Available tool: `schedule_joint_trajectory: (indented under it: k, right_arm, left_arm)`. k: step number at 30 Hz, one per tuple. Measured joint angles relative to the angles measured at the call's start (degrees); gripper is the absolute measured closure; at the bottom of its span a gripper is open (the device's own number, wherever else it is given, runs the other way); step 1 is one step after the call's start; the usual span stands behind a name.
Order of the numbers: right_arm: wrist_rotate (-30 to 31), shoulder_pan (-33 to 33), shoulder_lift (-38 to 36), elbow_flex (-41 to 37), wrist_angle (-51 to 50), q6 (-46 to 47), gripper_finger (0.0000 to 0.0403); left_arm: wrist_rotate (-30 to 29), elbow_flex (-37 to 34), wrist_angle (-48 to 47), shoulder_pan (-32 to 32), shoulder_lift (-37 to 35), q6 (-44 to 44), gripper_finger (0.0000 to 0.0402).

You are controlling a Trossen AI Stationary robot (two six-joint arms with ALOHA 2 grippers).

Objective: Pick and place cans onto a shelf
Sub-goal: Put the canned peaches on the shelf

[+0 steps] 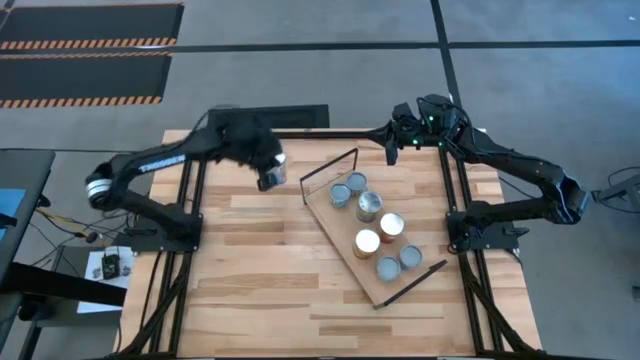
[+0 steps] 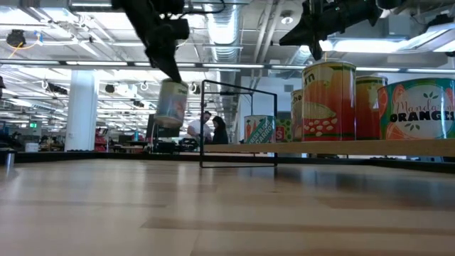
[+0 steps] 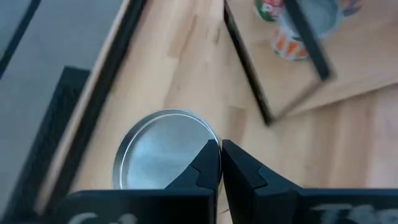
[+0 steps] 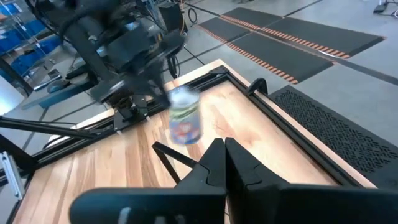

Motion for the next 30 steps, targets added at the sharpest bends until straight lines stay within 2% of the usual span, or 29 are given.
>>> schedule_joint_trajectory:
  k: [5,8,11,18,21,25,30]
  right_arm:
    - [-0.51,0.21,0.0,0.0,0.02,-0.01,0.0395]
    - [-1.68,0.88,0.0,0.0,0.07,-0.44,0.0395]
    - [-1.74,2.29,0.0,0.0,0.01,-2.41,0.0395]
    - [-1.76,5.79,0.0,0.0,-0.31,-4.43,0.0395]
    - [-1.78,8.25,-0.19,0.0,-0.57,-4.22,0.0395]
    - [-1.57,12.33,-0.22,0.01,-0.52,-5.85,0.0395]
    - [-1.44,15.49,-0.22,0.02,-0.24,-2.28,0.0395]
  left_arm:
    - [-7.51,-8.48,0.49,-9.38,-5.54,-13.17,0.0401]
    - [-12.98,-10.79,-0.86,-13.98,-6.43,-17.8,0.0401]
    - [-15.9,-11.51,-0.79,-17.42,-6.33,-20.59,0.0401]
    - [-20.04,-12.01,0.02,-22.31,-6.37,-22.77,0.0401]
    - [-20.1,-12.01,0.81,-23.92,-6.37,-23.46,0.0401]
    - [-19.9,-12.01,6.22,-26.99,-6.37,-25.4,0.0401]
    - [-20.52,-11.95,12.14,-32.2,-5.23,-27.98,0.0401]
